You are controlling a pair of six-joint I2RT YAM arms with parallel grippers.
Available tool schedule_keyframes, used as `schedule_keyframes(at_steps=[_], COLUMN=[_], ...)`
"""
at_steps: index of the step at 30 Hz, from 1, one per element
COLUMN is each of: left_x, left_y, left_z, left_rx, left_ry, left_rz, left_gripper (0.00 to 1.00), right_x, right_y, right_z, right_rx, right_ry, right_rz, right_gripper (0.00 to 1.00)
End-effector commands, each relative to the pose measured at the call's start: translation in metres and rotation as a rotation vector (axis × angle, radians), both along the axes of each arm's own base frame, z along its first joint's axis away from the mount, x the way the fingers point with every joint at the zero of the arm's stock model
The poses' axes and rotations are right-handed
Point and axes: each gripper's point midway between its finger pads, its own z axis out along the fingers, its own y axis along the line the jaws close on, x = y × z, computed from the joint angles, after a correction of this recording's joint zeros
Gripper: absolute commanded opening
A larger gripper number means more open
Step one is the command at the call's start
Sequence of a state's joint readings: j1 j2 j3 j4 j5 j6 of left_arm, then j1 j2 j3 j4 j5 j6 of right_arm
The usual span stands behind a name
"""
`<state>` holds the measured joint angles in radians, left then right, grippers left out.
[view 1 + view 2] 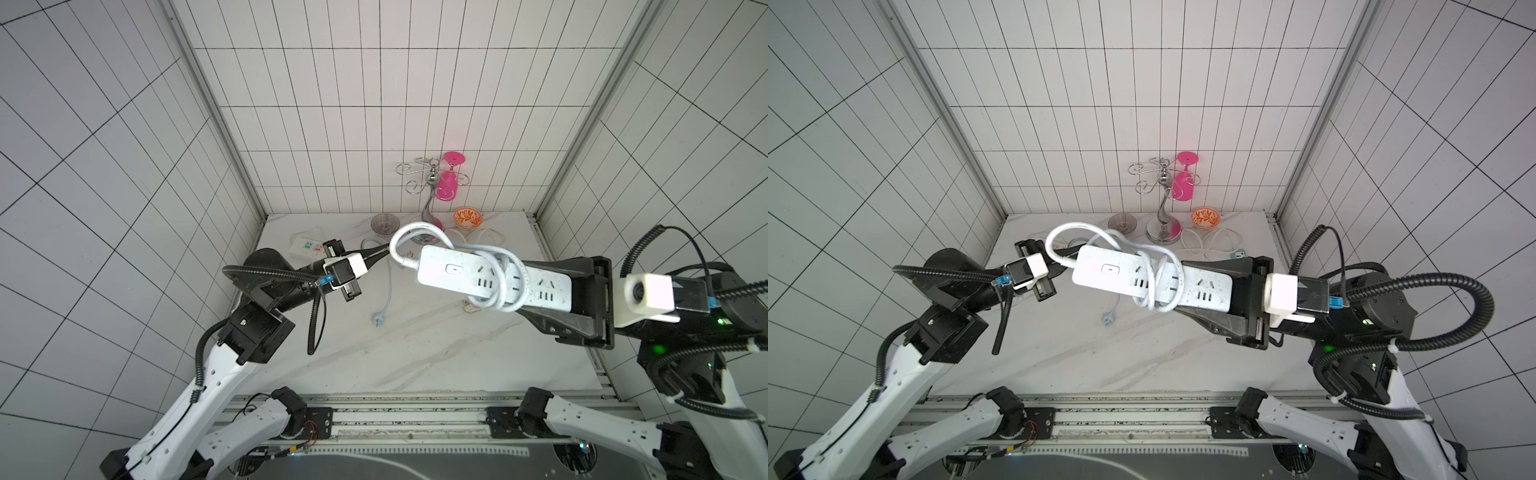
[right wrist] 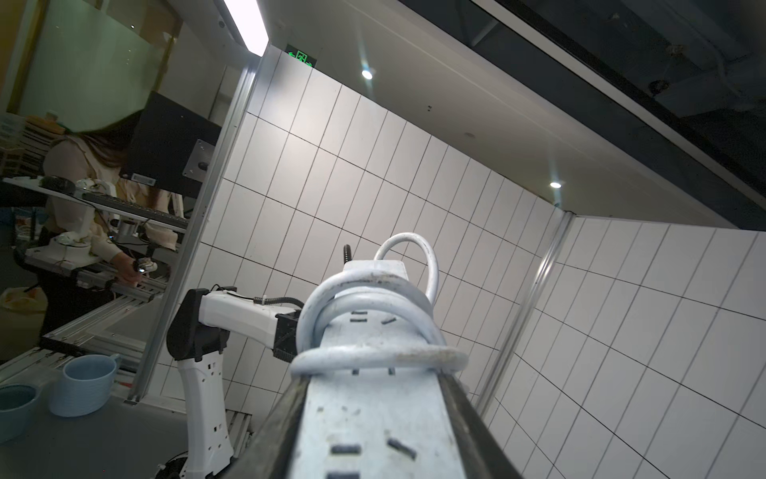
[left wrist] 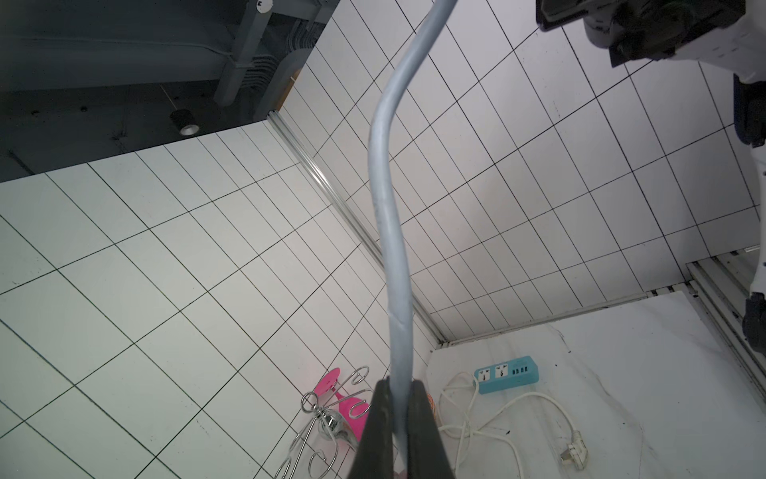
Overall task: Wrap the cord around the power strip
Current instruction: Wrap the power cord around the power strip.
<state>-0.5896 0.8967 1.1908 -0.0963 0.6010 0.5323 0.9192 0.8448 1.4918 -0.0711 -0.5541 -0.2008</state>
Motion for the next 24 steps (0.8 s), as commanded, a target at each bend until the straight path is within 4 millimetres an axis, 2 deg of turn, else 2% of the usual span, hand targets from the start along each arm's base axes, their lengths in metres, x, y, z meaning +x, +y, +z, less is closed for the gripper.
schedule_keyframes(at_steps=[1, 4, 7, 13, 16, 19, 24], left_x=[-0.009, -0.009, 0.001, 0.024, 0.027, 0.027, 0.019], left_y=[0.003, 0.002, -0.002, -0.012, -0.015, -0.016, -0.016], left_z=[0.014, 0.017, 0.013, -0.014, -0.026, -0.037, -0.043], left_rx=[-0.065, -0.082, -0.086, -0.053, -0.039, -0.021, -0.009], left_ry=[0.024, 0.042, 0.08, 0.161, 0.185, 0.206, 0.218], left_rz=[-0.049, -0.057, -0.041, -0.013, -0.012, -0.016, -0.029], left_gripper=[0.0, 0.0, 0.0, 0.0, 0.0, 0.0, 0.0], right_x=[0.021, 0.029, 0.029, 0.03, 0.036, 0.049, 0.094], right_y=[-0.006, 0.005, 0.009, 0.01, 0.005, 0.002, 0.01], right_z=[0.029, 0.032, 0.038, 0.048, 0.054, 0.059, 0.054], right_rx=[0.197, 0.239, 0.296, 0.375, 0.415, 0.443, 0.395], right_ry=[-0.046, -0.022, -0.011, 0.01, 0.016, 0.024, 0.054], right_rz=[-0.114, -0.076, -0.024, 0.03, -0.001, -0.082, -0.327], right_gripper=[0.0, 0.0, 0.0, 0.0, 0.0, 0.0, 0.0])
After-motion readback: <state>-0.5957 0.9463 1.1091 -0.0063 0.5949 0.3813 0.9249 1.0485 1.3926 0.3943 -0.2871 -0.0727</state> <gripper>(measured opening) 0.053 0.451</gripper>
